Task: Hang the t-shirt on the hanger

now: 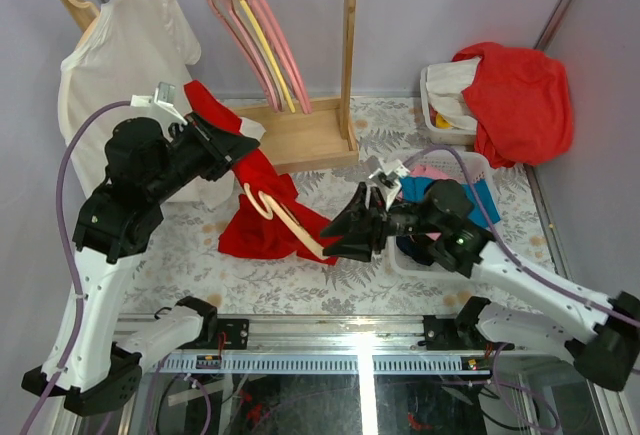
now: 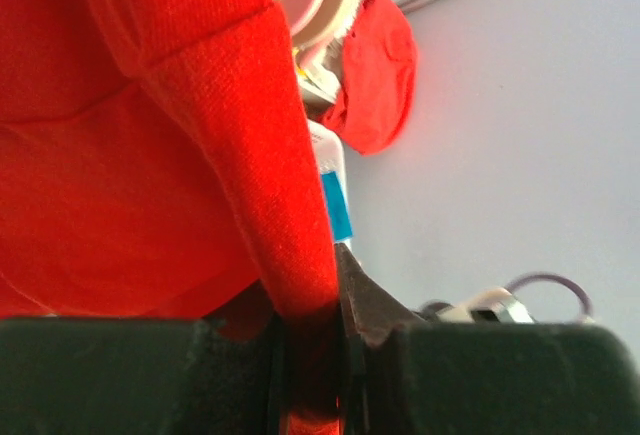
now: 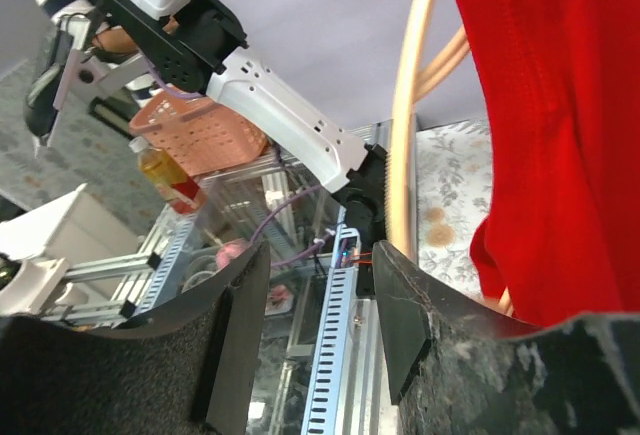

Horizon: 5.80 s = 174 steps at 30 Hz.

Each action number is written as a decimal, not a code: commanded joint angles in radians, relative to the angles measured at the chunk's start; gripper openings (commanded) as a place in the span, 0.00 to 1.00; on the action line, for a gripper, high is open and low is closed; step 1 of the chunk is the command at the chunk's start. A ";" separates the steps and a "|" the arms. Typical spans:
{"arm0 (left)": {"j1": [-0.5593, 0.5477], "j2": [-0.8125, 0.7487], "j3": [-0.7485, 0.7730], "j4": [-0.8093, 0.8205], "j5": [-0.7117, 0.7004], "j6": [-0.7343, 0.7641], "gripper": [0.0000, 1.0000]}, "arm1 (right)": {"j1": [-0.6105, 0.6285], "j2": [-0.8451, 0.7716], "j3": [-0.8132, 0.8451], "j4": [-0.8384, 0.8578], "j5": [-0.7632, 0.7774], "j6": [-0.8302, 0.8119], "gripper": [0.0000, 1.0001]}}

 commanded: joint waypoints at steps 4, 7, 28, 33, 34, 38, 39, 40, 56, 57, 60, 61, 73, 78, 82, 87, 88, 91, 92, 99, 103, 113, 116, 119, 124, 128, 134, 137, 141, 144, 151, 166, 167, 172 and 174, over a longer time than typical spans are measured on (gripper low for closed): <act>0.014 0.016 0.082 0.029 0.004 0.127 0.00 | 0.002 -0.196 0.024 -0.389 0.278 -0.163 0.54; 0.014 0.014 0.082 0.051 0.029 0.111 0.00 | 0.002 -0.184 0.039 -0.437 0.368 -0.108 0.53; 0.014 0.008 0.005 0.203 0.044 -0.026 0.00 | 0.052 0.059 0.218 -0.489 0.515 -0.073 0.53; 0.014 0.013 0.000 0.212 0.043 -0.028 0.00 | 0.077 0.099 0.265 -0.528 0.583 -0.107 0.46; 0.014 0.014 0.001 0.213 0.045 -0.028 0.00 | 0.077 0.107 0.269 -0.527 0.584 -0.107 0.43; 0.014 0.010 0.006 0.210 0.047 -0.025 0.00 | 0.076 0.127 0.276 -0.520 0.601 -0.108 0.30; 0.014 0.008 0.007 0.209 0.049 -0.024 0.00 | 0.076 0.130 0.279 -0.519 0.606 -0.109 0.26; 0.014 0.007 0.007 0.207 0.052 -0.022 0.00 | 0.077 0.133 0.282 -0.520 0.612 -0.110 0.22; 0.014 -0.001 0.031 0.194 0.093 -0.011 0.00 | 0.046 0.160 0.331 -0.573 0.724 -0.173 0.00; 0.014 0.001 0.039 0.210 0.097 -0.015 0.00 | 0.040 0.162 0.325 -0.576 0.718 -0.174 0.00; 0.014 0.011 0.070 0.246 0.111 -0.032 0.00 | 0.035 0.150 0.284 -0.555 0.696 -0.160 0.00; 0.013 0.015 0.085 0.252 0.111 -0.036 0.00 | 0.036 0.147 0.270 -0.553 0.690 -0.153 0.00; 0.014 0.007 0.101 0.304 0.062 -0.068 0.00 | 0.033 0.101 0.154 -0.531 0.690 -0.138 0.00; 0.014 -0.004 0.071 0.349 0.052 -0.092 0.00 | 0.033 0.098 0.138 -0.522 0.675 -0.133 0.00; 0.014 -0.036 0.024 0.405 0.018 -0.126 0.00 | 0.032 0.100 0.131 -0.530 0.661 -0.128 0.00; 0.014 -0.072 -0.012 0.468 -0.038 -0.154 0.00 | 0.033 0.093 0.088 -0.508 0.632 -0.112 0.00; 0.013 -0.076 -0.014 0.474 -0.045 -0.157 0.00 | 0.033 0.089 0.080 -0.508 0.630 -0.110 0.00; 0.014 -0.079 -0.016 0.490 -0.060 -0.161 0.00 | 0.033 0.077 0.061 -0.513 0.628 -0.110 0.00; 0.014 -0.079 -0.020 0.495 -0.067 -0.164 0.00 | 0.033 0.074 0.058 -0.516 0.628 -0.111 0.00; 0.014 -0.114 -0.096 0.599 -0.107 -0.213 0.00 | 0.033 0.068 0.016 -0.512 0.618 -0.106 0.00; 0.013 -0.137 -0.133 0.661 -0.140 -0.237 0.00 | 0.034 0.073 -0.014 -0.505 0.610 -0.101 0.00; 0.013 -0.166 -0.228 0.814 -0.209 -0.289 0.00 | 0.035 0.059 -0.079 -0.488 0.593 -0.079 0.00; 0.013 -0.179 -0.278 0.880 -0.237 -0.315 0.00 | 0.035 0.058 -0.099 -0.474 0.583 -0.068 0.00; 0.014 -0.187 -0.310 0.930 -0.257 -0.335 0.00 | 0.038 0.056 -0.115 -0.467 0.582 -0.063 0.00; 0.013 -0.191 -0.318 0.968 -0.283 -0.348 0.00 | 0.041 0.049 -0.138 -0.467 0.588 -0.058 0.00; 0.014 -0.201 -0.319 0.983 -0.302 -0.353 0.00 | 0.044 0.044 -0.148 -0.470 0.595 -0.056 0.00; 0.014 -0.234 -0.306 0.966 -0.350 -0.320 0.00 | 0.048 0.033 -0.164 -0.477 0.595 -0.056 0.00; 0.013 -0.241 -0.303 0.967 -0.366 -0.308 0.00 | 0.049 0.026 -0.170 -0.485 0.597 -0.058 0.00; 0.013 -0.243 -0.308 0.977 -0.382 -0.309 0.00 | 0.051 0.012 -0.179 -0.496 0.599 -0.058 0.00; 0.014 -0.249 -0.325 0.994 -0.402 -0.318 0.00 | 0.056 0.006 -0.190 -0.500 0.602 -0.058 0.00; 0.014 -0.256 -0.360 1.052 -0.439 -0.337 0.00 | 0.079 -0.001 -0.215 -0.505 0.616 -0.053 0.00; 0.014 -0.263 -0.475 1.214 -0.513 -0.410 0.00 | 0.143 0.004 -0.236 -0.531 0.663 -0.050 0.00; 0.014 -0.264 -0.476 1.221 -0.516 -0.410 0.00 | 0.150 0.004 -0.236 -0.535 0.670 -0.049 0.00; 0.014 -0.273 -0.493 1.256 -0.530 -0.410 0.00 | 0.163 0.001 -0.251 -0.541 0.682 -0.045 0.00; 0.014 -0.277 -0.506 1.277 -0.540 -0.412 0.00 | 0.168 0.002 -0.253 -0.544 0.681 -0.044 0.00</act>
